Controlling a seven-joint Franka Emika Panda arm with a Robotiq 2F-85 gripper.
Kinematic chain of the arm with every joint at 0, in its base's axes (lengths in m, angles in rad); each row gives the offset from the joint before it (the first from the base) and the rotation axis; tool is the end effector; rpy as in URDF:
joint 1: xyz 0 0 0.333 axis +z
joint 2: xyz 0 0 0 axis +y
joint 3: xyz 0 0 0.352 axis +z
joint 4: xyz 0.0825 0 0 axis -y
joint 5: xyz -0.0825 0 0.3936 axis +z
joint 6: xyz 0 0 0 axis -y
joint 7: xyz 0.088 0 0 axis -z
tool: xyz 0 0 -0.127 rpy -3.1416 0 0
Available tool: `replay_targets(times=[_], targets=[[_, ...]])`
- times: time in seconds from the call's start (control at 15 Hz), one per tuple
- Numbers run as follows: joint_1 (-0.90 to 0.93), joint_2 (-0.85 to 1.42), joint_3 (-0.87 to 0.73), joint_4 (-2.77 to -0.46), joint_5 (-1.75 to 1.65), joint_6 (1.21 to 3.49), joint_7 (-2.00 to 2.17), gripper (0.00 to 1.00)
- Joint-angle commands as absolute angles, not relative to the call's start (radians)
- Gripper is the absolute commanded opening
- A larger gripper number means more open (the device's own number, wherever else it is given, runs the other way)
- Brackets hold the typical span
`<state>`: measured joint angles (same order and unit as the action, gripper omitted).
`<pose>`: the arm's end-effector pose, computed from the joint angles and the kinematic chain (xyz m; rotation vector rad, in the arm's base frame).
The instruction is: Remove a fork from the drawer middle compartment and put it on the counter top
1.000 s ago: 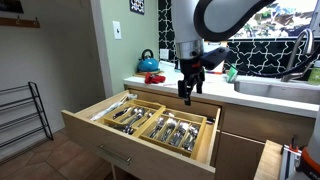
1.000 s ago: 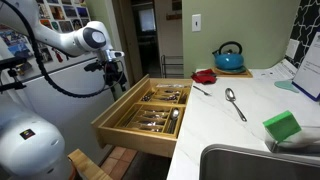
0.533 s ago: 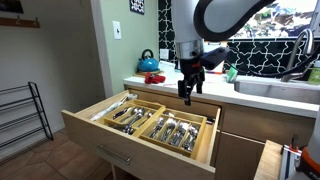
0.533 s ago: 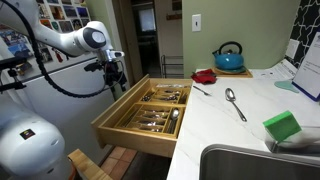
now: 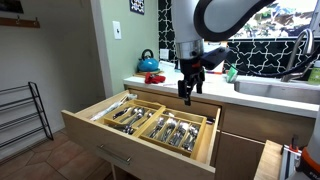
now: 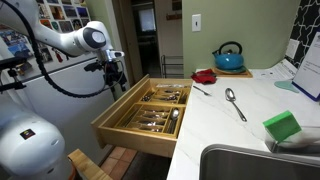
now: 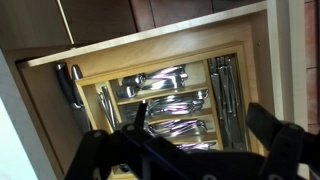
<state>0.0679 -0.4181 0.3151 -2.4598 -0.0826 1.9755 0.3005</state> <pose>0.3744 0.1475 0.4434 2.9208 0.1277 -0.0254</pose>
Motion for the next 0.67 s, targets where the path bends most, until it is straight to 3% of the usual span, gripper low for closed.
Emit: replay_targets(times=[0.0, 0.6], targets=[[0.089, -0.39, 0.262, -2.461, -0.043, 2.006, 0.319, 1.0], [0.057, -0.303, 0.131, -2.569, 0.209, 2.244, 0.372, 1.0]])
